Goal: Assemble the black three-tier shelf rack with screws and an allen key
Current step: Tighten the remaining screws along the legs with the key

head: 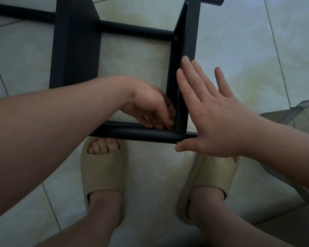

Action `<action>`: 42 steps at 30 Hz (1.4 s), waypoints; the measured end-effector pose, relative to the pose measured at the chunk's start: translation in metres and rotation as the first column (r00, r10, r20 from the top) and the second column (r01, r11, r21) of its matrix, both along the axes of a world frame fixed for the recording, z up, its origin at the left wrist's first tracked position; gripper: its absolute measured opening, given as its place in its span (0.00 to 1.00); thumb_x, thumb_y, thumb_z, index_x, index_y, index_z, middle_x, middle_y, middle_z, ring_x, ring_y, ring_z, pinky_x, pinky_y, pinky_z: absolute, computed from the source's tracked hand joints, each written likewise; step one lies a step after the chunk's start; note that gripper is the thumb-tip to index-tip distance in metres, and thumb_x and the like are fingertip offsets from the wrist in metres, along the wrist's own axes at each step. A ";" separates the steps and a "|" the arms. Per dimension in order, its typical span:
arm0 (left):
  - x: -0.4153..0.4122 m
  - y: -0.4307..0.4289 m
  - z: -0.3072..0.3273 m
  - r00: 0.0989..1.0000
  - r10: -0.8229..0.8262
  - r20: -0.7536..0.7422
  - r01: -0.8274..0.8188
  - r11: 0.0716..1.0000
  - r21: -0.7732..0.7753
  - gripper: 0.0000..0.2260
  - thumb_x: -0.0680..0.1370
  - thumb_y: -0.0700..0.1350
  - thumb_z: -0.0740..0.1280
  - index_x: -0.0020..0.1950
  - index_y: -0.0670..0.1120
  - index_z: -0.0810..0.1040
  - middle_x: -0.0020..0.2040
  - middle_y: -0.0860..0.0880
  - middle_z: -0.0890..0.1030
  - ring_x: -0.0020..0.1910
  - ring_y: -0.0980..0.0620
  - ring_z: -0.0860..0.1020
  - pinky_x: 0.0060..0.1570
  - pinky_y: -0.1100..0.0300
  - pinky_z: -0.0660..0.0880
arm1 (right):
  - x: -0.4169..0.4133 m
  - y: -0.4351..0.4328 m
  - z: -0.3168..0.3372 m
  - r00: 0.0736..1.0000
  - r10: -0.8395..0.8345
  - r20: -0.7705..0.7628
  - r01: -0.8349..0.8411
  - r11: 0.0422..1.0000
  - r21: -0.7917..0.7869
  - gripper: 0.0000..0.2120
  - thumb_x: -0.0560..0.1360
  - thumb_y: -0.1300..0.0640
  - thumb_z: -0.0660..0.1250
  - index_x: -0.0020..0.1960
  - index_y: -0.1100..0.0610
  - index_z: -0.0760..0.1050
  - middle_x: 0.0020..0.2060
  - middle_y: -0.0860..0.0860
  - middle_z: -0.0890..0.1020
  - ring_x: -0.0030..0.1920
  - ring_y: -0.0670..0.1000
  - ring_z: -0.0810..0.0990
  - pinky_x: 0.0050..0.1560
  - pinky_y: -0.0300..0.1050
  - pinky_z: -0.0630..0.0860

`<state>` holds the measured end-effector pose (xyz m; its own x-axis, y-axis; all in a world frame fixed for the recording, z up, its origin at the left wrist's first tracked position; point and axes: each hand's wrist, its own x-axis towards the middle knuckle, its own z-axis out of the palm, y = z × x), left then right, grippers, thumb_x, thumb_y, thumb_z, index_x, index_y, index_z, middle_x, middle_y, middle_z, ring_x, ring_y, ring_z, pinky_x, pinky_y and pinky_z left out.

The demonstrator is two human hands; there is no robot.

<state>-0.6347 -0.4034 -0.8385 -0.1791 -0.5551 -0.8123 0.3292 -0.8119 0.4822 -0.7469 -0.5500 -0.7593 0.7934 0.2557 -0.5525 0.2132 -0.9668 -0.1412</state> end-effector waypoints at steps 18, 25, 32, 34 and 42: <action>0.001 -0.002 0.001 1.000 -0.022 0.018 0.022 1.000 0.003 0.16 0.76 0.36 0.69 0.64 0.40 0.77 0.43 0.50 0.84 0.40 0.54 0.79 0.47 0.59 0.74 | 0.000 0.000 0.000 1.000 -0.005 -0.007 0.005 1.000 0.003 0.67 0.65 0.22 0.61 0.79 0.61 0.27 0.78 0.56 0.26 0.79 0.56 0.28 0.79 0.63 0.35; -0.001 -0.004 0.000 1.000 0.014 -0.026 -0.014 1.000 -0.024 0.06 0.77 0.38 0.69 0.52 0.46 0.79 0.45 0.49 0.83 0.43 0.53 0.78 0.50 0.57 0.73 | 0.000 0.000 0.000 1.000 -0.001 0.003 0.001 1.000 0.003 0.67 0.65 0.22 0.62 0.79 0.61 0.28 0.78 0.57 0.28 0.79 0.57 0.29 0.78 0.63 0.35; -0.001 -0.003 0.001 0.996 -0.076 0.054 0.076 0.997 0.011 0.05 0.77 0.41 0.70 0.51 0.47 0.81 0.41 0.51 0.83 0.41 0.53 0.79 0.48 0.58 0.75 | 0.000 -0.001 -0.001 1.000 0.000 0.002 0.000 1.000 0.002 0.67 0.65 0.22 0.62 0.79 0.61 0.28 0.78 0.57 0.28 0.79 0.57 0.29 0.78 0.63 0.34; 0.002 -0.003 0.002 0.996 -0.075 0.047 0.075 0.997 0.007 0.10 0.77 0.39 0.70 0.58 0.44 0.80 0.42 0.50 0.84 0.42 0.53 0.79 0.48 0.58 0.75 | 0.000 -0.001 -0.001 1.000 0.000 0.001 0.000 1.000 0.003 0.67 0.65 0.22 0.61 0.79 0.61 0.27 0.78 0.57 0.27 0.79 0.56 0.28 0.78 0.63 0.34; 0.000 -0.003 0.001 0.999 -0.012 -0.036 0.011 1.000 -0.021 0.05 0.77 0.39 0.67 0.51 0.46 0.80 0.42 0.49 0.83 0.42 0.53 0.78 0.47 0.58 0.73 | 0.000 -0.001 -0.001 1.000 0.000 0.003 0.000 1.000 0.006 0.67 0.65 0.21 0.61 0.79 0.61 0.28 0.78 0.57 0.27 0.79 0.56 0.29 0.78 0.62 0.34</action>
<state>-0.6349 -0.4066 -0.8370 -0.2142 -0.5698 -0.7933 0.3374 -0.8054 0.4874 -0.7468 -0.5508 -0.7600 0.7953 0.2592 -0.5481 0.2137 -0.9658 -0.1467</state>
